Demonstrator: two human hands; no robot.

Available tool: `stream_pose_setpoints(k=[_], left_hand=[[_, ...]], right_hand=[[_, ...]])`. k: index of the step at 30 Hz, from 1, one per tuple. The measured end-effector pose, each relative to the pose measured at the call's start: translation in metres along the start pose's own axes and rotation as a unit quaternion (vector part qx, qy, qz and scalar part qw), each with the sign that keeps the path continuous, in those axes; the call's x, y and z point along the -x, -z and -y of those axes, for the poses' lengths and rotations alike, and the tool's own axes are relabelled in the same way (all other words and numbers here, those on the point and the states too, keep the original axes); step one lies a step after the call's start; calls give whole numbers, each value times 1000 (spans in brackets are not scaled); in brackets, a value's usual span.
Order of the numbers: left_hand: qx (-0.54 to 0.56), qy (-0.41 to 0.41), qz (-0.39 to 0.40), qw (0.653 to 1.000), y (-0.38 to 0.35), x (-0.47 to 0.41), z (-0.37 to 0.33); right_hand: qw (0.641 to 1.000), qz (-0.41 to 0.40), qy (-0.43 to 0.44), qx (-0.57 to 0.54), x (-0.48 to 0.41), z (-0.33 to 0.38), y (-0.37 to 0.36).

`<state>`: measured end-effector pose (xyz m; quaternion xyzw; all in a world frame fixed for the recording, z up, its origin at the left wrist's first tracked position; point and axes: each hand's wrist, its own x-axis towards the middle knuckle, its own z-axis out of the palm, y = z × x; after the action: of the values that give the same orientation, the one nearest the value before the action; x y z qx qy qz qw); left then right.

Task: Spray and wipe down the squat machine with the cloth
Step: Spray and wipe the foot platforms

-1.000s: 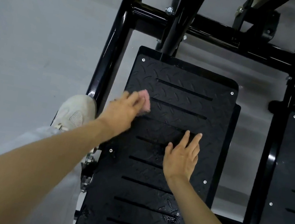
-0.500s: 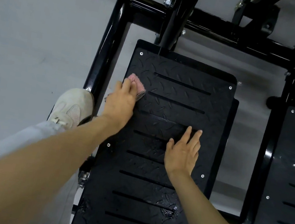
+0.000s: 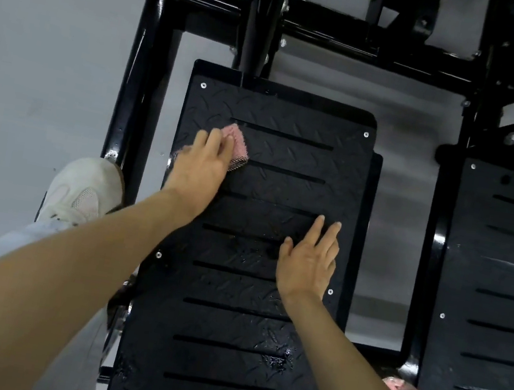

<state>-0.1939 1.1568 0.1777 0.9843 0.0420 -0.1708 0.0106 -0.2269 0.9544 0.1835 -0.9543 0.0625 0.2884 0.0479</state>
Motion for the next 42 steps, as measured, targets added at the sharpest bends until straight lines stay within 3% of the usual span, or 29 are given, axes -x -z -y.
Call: stream_pose_setpoints(k=[2, 4, 6, 8, 10, 13, 16, 17, 19, 21, 23, 25, 28, 30, 31, 33, 37, 40, 42], left_hand=[[9, -28, 13, 999, -3, 5, -21], [4, -154, 23, 988, -6, 9, -44], [-27, -321, 42, 946, -3, 5, -59], [-90, -411, 35, 907, 5, -13, -59], [-117, -359, 21, 926, 11, -32, -47], [-37, -145, 13, 989, 17, -48, -31], [5, -67, 22, 998, 18, -41, -53], [10, -91, 26, 995, 15, -35, -65], [0, -218, 34, 975, 7, -23, -92], [-48, -386, 42, 920, 5, -17, -108], [-122, -485, 18, 866, 10, -27, -108], [-166, -453, -8, 876, 16, -43, -99], [-95, -251, 2, 963, 21, -61, -93], [-51, -164, -1, 985, 24, -61, -106], [-39, -159, 3, 986, 23, -56, -115], [-22, -232, 12, 972, 16, -43, -136], [-84, -470, 4, 879, 2, -29, -157], [-141, -501, -7, 854, 10, -50, -149], [-175, -425, -19, 888, 19, -69, -138]], right_hand=[[1000, 4, -12, -3, 1, -3, 0], [1000, 9, -23, 0, 3, -4, -1], [999, 15, -28, 0, 5, -4, -2], [999, 21, -30, -3, 8, -4, -2], [999, 23, -27, -7, 10, -4, -2], [999, 23, -25, -19, 9, -4, 0], [999, 15, -30, -33, 6, -7, 1], [999, 13, -35, -36, 5, -9, 1], [998, 15, -51, -44, 5, -15, 1], [997, 20, -63, -46, 6, -22, 2], [996, 21, -69, -46, 7, -29, 2], [996, 26, -73, -52, 7, -35, 3], [994, 30, -80, -70, 7, -42, 2], [993, 27, -79, -83, 6, -44, 0], [993, 24, -77, -87, 6, -45, -1], [993, 20, -76, -91, 7, -45, -2], [993, 3, -77, -87, 8, -46, -1], [994, 0, -77, -77, 9, -49, 1], [994, 6, -78, -77, 9, -51, 3]])
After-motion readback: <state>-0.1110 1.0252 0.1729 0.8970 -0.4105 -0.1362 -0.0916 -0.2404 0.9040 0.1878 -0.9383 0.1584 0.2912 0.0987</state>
